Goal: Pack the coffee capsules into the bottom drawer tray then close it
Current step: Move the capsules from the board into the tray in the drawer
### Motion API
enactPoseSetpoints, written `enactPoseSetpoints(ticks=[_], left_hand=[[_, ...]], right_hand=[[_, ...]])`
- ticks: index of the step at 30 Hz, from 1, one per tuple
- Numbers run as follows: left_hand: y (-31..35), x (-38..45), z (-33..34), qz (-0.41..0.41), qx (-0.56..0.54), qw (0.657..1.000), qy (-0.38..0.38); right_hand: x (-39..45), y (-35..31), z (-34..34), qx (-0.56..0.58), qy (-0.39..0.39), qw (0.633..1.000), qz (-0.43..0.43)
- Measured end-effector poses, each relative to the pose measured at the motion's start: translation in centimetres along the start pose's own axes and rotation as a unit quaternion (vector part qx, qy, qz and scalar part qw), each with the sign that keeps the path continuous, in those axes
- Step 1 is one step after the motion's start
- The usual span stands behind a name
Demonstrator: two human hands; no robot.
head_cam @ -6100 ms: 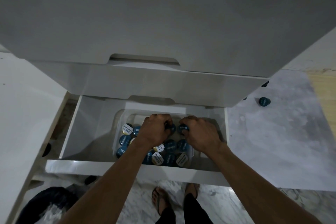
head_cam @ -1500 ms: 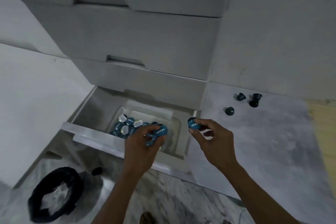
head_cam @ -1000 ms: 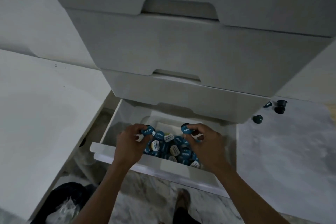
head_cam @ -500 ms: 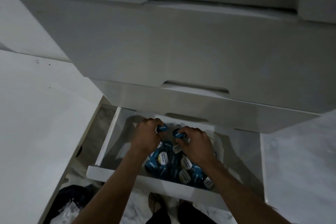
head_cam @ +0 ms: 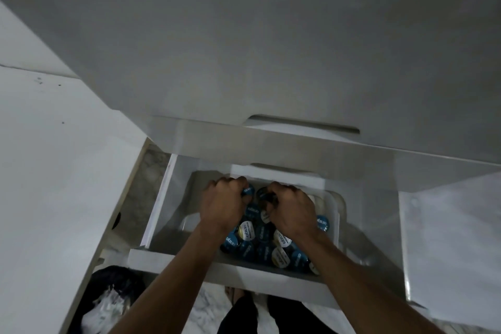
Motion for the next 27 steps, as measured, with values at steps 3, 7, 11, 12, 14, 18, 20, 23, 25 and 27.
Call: enactPoseSetpoints(ticks=[3,7,11,12,14,18,20,23,25,27], left_hand=[[0.6,0.3,0.1,0.016,0.068,0.997,-0.009],[1.2,0.3,0.2,0.031,0.111,0.993,-0.009],[0.7,0.0,1.1,0.04,0.075,0.996,-0.016],[0.4,-0.1,1.3,0.038,0.058,0.997,-0.018],[0.2,-0.1,1.4,0.032,0.029,0.999,-0.02],[0.4,-0.1,0.7,0.012,-0.022,1.0,-0.008],[0.5,-0.2,0.7,0.012,-0.031,0.999,-0.012],[0.4,-0.2,1.0,0.015,-0.045,0.999,-0.016],[0.3,-0.3,1.1,0.014,-0.049,0.999,-0.018],[0.3,-0.3,1.2,0.015,-0.048,0.999,-0.015]], right_hand=[[0.0,-0.3,0.0,-0.024,0.023,0.999,-0.018],[0.0,-0.4,-0.3,-0.016,0.03,0.999,-0.018],[-0.2,0.1,-0.3,0.002,0.006,1.0,-0.012],[-0.3,0.3,-0.3,0.013,0.002,1.0,-0.004],[-0.2,0.6,-0.1,0.031,-0.012,0.999,0.012],[0.2,0.8,0.5,0.087,-0.039,0.995,0.041],[0.4,0.8,0.7,0.108,-0.049,0.992,0.049],[0.4,1.0,0.8,0.123,-0.057,0.989,0.059],[0.3,1.2,0.7,0.126,-0.055,0.989,0.061],[0.3,1.2,0.7,0.122,-0.057,0.989,0.064]])
Point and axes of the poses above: each hand's wrist, its own x-axis towards the middle knuckle, its own z-axis out of the palm, y = z × x, the point moved 6 cm from there along x, towards the middle knuckle, and after that the axes turned 12 degrees about z, right-handed, at the moved point
